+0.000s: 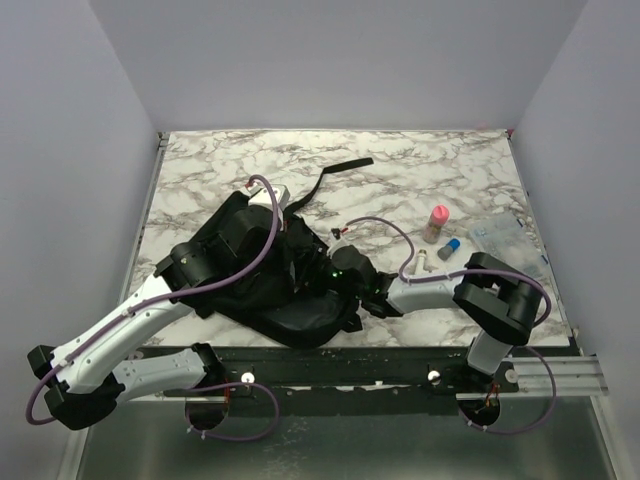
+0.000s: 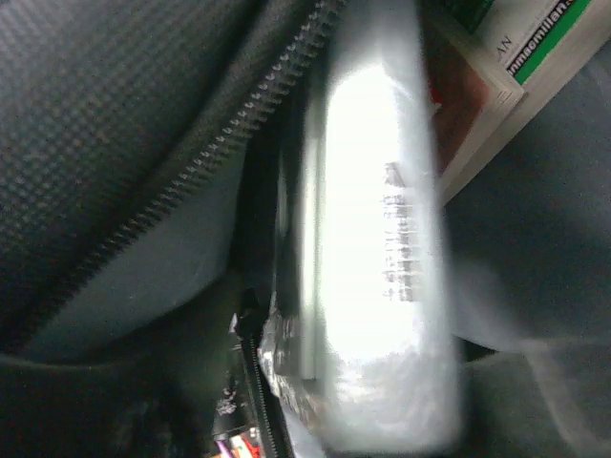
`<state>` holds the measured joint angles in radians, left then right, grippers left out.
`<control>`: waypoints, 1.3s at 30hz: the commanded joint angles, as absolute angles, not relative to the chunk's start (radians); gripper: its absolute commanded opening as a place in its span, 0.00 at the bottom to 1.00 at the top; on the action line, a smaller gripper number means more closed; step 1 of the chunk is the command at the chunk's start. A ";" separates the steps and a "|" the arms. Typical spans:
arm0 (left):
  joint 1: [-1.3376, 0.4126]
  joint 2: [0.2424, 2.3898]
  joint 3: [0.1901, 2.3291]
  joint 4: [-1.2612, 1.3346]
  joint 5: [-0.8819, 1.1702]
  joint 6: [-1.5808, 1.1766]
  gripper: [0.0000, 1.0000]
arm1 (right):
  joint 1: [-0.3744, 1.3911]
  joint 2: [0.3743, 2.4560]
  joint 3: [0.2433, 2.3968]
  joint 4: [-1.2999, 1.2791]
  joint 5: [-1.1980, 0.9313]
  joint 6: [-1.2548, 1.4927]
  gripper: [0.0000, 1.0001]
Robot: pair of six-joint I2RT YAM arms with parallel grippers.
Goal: Pack the student bag
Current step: Place the book in the student bag.
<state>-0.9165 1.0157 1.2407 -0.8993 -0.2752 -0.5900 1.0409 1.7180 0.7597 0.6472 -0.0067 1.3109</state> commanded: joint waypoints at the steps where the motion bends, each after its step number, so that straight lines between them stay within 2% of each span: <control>1: -0.917 0.963 1.203 -0.864 -0.278 -0.596 0.00 | 1.041 1.685 0.740 0.691 -0.017 1.237 0.62; 2: -0.916 0.959 1.197 -0.866 -0.283 -0.590 0.00 | 1.039 1.679 0.721 0.677 -0.057 1.217 0.68; 4: -0.916 0.954 1.190 -0.868 -0.287 -0.586 0.00 | 1.037 1.666 0.686 0.633 -0.113 1.204 0.71; 9: -0.917 0.948 1.170 -0.869 -0.281 -0.586 0.00 | 1.037 1.613 0.562 0.677 -0.130 1.218 0.72; 12: -0.916 0.948 1.165 -0.870 -0.282 -0.590 0.00 | 1.035 1.608 0.557 0.692 -0.113 1.213 0.68; 18: -0.916 0.927 1.155 -0.870 -0.264 -0.608 0.00 | 1.036 1.720 0.677 0.767 -0.151 1.133 0.46; 24: -0.916 0.912 1.141 -0.868 -0.252 -0.638 0.00 | 1.035 1.862 0.951 0.645 -0.176 1.025 0.45; 28: -0.916 0.891 1.125 -0.859 -0.256 -0.650 0.00 | 1.034 1.814 0.918 0.636 -0.178 1.014 0.50; 30: -0.916 0.891 1.119 -0.858 -0.259 -0.647 0.00 | 1.035 1.770 0.858 0.606 -0.157 1.018 0.57; 33: -0.917 0.902 1.119 -0.854 -0.263 -0.633 0.00 | 1.029 1.704 0.767 0.560 -0.162 1.024 0.62; 37: -0.916 0.908 1.122 -0.854 -0.266 -0.624 0.00 | 1.029 1.626 0.668 0.503 -0.130 1.057 0.65; 39: -0.916 0.905 1.118 -0.854 -0.268 -0.624 0.00 | 1.029 1.594 0.619 0.511 -0.084 1.067 0.71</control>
